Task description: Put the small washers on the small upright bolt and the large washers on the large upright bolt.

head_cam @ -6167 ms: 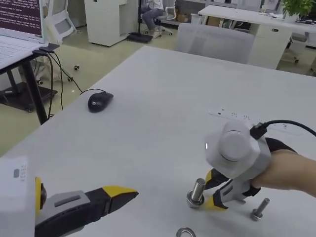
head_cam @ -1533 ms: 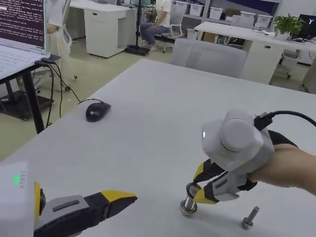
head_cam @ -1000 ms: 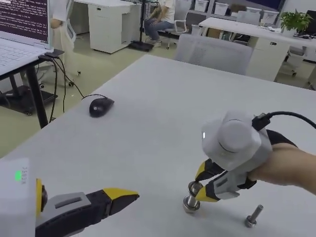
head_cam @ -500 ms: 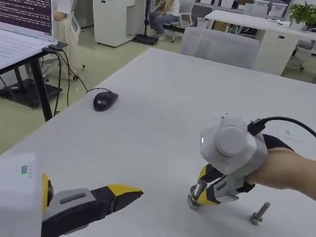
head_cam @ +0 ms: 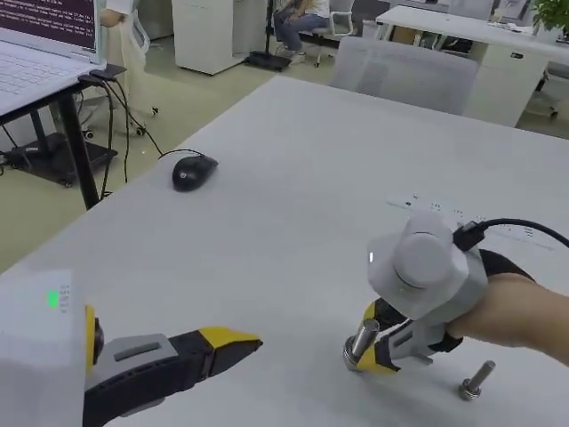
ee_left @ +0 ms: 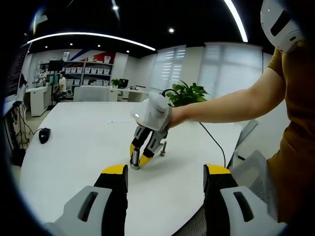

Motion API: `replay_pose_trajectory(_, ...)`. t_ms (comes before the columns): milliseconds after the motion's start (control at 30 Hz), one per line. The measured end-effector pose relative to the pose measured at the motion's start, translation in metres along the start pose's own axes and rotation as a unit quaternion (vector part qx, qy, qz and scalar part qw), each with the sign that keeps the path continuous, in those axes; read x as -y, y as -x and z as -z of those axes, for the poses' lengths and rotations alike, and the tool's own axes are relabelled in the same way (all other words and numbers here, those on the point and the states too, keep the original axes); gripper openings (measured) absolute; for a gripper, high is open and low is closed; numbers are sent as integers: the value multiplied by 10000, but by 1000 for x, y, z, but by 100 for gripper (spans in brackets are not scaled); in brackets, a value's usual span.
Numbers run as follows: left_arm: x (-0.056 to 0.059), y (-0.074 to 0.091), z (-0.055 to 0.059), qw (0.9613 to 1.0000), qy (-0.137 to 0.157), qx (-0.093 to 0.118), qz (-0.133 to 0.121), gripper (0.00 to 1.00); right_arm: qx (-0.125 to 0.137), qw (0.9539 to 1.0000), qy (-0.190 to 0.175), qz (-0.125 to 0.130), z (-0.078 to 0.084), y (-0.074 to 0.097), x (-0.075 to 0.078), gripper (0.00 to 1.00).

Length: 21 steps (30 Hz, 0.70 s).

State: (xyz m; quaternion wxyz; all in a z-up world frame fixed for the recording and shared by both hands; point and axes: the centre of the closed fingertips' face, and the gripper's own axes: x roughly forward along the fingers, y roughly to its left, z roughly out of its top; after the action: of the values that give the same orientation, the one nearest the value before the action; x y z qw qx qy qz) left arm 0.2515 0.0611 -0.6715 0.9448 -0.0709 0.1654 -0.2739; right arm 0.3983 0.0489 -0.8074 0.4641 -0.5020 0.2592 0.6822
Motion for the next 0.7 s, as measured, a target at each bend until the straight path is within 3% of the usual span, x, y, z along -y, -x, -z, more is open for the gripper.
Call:
replay_pose_trajectory(233, 3, 0, -2, 10000, -53, -35, 34, 61, 33, 9999, 70, 144, 3, 1, 0, 28)
replay_pose_trajectory(300, 3, 0, -3, 10000, -77, -7, 32, 61, 264, 9994, -149, 153, 0, 6, -3, 28)
replay_pose_trajectory(400, 3, 1, -4, 10000, -61, 32, 25, 62, 400, 9982, -327, 318, 4, 19, -3, 28)
replay_pose_trajectory(533, 6, -2, 2, 9999, -109, -109, 72, 61, 405, 9973, -397, 463, 12, 33, -8, 27)
replay_pose_trajectory(700, 12, -4, 2, 9997, -127, -104, 159, 62, 556, 9951, -501, 641, 14, 51, -20, 27)
